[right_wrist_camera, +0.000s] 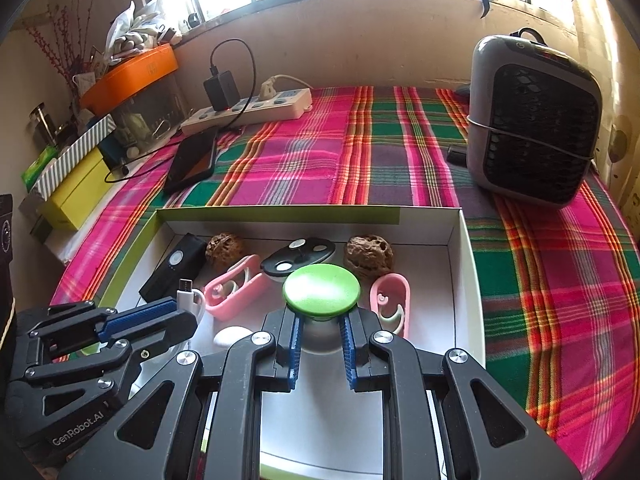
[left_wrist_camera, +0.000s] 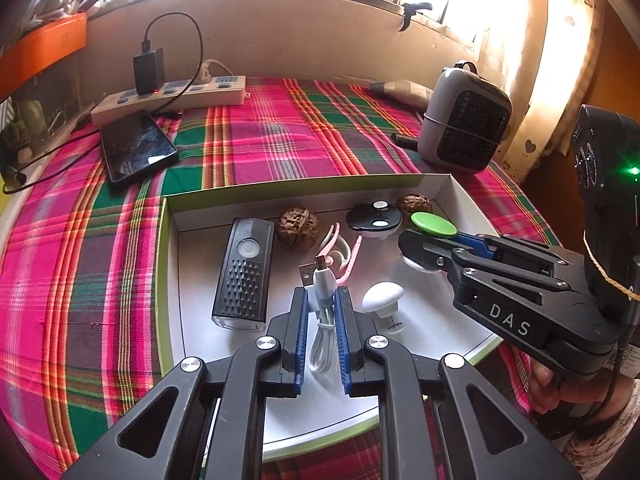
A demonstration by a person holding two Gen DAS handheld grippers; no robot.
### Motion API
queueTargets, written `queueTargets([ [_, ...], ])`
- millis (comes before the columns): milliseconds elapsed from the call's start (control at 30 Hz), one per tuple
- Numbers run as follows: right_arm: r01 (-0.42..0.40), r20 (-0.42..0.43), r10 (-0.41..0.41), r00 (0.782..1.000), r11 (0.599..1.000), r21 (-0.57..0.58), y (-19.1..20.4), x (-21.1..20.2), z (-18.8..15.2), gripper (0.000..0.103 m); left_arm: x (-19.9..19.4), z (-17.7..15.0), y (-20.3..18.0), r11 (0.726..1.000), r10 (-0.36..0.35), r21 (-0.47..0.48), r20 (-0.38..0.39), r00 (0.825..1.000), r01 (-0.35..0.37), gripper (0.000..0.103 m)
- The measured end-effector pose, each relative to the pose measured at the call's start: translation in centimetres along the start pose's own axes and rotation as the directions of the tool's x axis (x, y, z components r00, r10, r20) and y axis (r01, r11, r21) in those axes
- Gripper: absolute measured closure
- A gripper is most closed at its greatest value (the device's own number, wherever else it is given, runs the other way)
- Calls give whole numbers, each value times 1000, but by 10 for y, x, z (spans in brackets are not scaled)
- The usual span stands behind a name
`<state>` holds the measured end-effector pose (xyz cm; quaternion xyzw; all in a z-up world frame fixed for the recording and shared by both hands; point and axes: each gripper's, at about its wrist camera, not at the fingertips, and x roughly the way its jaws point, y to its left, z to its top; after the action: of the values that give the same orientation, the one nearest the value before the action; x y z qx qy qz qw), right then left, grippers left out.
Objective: Organize objects
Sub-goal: 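Carry the cable and green mushroom over the box with both tools, then open the right tool to drop the green mushroom into the box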
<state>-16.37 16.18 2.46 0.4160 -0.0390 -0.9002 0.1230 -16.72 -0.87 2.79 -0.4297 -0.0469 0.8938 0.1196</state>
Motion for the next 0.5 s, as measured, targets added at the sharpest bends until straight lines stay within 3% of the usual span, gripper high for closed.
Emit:
queueTargets([
  [500, -14, 0, 14, 1000, 1000, 5, -1, 7, -1, 85, 3, 2, 2, 1000, -2, -8, 3, 1000, 2, 91],
])
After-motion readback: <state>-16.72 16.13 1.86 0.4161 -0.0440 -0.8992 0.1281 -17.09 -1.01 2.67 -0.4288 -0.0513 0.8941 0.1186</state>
